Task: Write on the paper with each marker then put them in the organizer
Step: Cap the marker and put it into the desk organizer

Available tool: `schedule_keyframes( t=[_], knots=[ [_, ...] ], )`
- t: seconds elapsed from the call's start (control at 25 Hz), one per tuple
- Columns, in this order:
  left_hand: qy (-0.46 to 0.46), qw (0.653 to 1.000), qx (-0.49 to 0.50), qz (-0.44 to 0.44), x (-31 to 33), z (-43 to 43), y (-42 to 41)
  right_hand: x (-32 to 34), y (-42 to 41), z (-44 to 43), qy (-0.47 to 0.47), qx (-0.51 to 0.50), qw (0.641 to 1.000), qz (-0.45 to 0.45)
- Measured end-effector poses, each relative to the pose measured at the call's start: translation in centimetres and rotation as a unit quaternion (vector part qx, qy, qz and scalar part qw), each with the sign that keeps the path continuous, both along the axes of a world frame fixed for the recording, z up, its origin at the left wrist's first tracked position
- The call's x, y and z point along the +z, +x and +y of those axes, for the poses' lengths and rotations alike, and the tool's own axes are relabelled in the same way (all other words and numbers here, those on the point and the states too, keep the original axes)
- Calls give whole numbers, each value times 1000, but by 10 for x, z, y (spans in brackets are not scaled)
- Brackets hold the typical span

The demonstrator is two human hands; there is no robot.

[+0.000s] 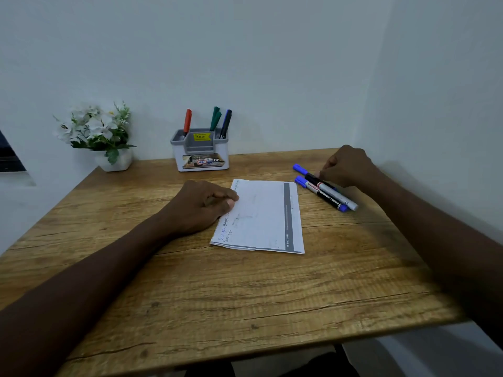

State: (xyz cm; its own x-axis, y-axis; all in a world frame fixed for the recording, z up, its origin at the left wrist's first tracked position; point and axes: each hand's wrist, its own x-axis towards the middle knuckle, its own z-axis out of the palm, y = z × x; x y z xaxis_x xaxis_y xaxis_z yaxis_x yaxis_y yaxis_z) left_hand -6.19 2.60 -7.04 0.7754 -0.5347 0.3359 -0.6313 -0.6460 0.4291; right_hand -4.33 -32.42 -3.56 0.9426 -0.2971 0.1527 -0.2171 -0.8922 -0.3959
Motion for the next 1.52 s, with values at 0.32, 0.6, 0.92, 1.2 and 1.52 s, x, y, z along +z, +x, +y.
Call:
schedule_keyframes(
  t=[0.32,0.6,0.92,1.2,1.52],
  knots=[
    [-8,1000,3,12,-2,1,2,-6,8,5,-20,-2,1000,20],
    [-58,998,29,-12,0,2,1,3,-5,27,27,86,988,-123],
    [-86,985,83,-121,5,2,-4,8,-15,125,69,356,927,-95],
    [-100,983,96,-122,7,13,2,2,-22,144,510,313,800,-33],
    [-111,988,44,-93,6,0,-11,-11,-22,155,576,242,781,-13]
  ],
)
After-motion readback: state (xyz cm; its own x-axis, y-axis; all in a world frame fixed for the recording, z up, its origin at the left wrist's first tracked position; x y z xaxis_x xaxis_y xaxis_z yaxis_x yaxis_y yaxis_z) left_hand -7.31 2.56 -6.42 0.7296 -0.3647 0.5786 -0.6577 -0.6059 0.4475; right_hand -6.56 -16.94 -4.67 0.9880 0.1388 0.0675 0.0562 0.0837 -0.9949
